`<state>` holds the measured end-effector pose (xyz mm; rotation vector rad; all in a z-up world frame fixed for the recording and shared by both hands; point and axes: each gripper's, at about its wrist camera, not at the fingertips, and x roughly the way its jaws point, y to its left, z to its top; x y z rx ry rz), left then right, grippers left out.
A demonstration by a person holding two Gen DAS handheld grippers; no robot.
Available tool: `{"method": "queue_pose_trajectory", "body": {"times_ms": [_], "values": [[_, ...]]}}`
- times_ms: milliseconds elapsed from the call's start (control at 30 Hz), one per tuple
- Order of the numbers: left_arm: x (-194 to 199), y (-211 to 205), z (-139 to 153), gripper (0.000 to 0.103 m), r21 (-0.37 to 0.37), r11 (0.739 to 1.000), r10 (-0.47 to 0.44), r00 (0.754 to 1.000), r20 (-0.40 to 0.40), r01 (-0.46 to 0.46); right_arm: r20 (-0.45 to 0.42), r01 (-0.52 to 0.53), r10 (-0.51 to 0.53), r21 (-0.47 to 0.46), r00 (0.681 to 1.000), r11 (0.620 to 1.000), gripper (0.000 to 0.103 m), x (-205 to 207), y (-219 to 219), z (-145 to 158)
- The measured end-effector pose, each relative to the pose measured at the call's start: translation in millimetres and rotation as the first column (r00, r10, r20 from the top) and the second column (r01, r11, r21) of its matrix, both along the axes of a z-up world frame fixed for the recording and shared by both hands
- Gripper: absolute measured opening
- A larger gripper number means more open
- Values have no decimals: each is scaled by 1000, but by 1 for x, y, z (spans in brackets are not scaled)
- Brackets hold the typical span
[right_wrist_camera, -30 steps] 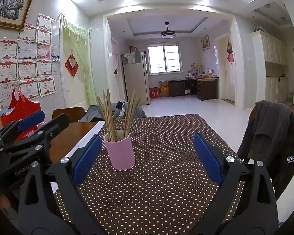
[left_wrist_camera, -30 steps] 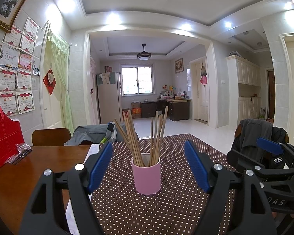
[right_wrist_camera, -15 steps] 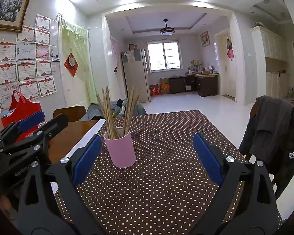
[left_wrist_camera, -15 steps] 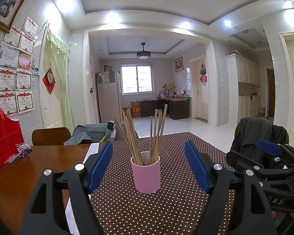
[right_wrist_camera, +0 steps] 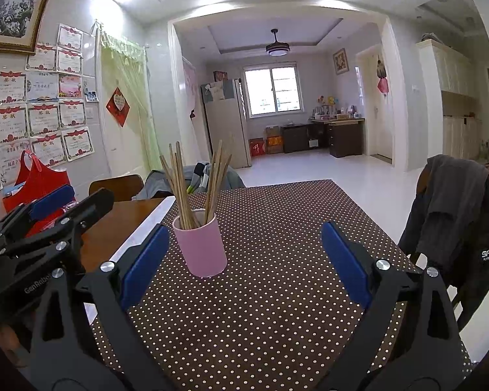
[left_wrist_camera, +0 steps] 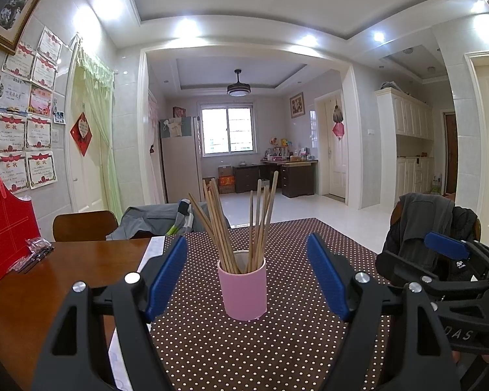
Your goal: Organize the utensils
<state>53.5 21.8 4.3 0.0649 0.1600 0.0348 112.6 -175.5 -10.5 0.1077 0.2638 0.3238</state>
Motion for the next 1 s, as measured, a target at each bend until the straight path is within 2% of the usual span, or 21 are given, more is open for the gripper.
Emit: {"method": "queue_pose_trajectory", "body": {"times_ms": [1000], "values": [[-1, 0, -3, 74, 9, 1000, 3, 1000, -14, -2, -40, -8, 8, 11, 999, 1000, 93, 7, -2, -4]]}}
